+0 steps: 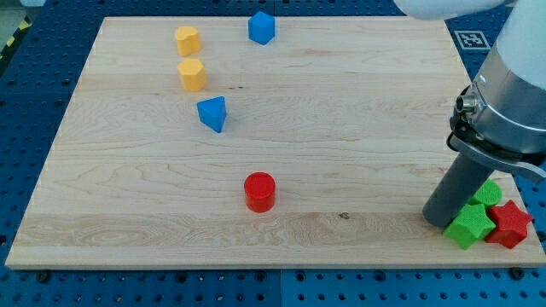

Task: Slide the red circle towards the group of blocks

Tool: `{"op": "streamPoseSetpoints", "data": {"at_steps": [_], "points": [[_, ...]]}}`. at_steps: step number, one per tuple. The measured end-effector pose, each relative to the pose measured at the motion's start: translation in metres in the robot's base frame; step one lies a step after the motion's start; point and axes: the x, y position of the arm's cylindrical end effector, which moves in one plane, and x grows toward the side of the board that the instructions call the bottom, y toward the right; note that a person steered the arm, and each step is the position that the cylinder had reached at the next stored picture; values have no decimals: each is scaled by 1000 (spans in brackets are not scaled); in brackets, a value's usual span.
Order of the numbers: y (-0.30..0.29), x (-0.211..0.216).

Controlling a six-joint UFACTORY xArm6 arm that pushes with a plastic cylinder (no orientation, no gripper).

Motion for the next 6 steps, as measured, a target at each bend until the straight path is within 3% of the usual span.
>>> {"op": "streamPoseSetpoints", "data": {"at_steps": [2, 6], "points": [[-9, 6], [-110, 8]]}}
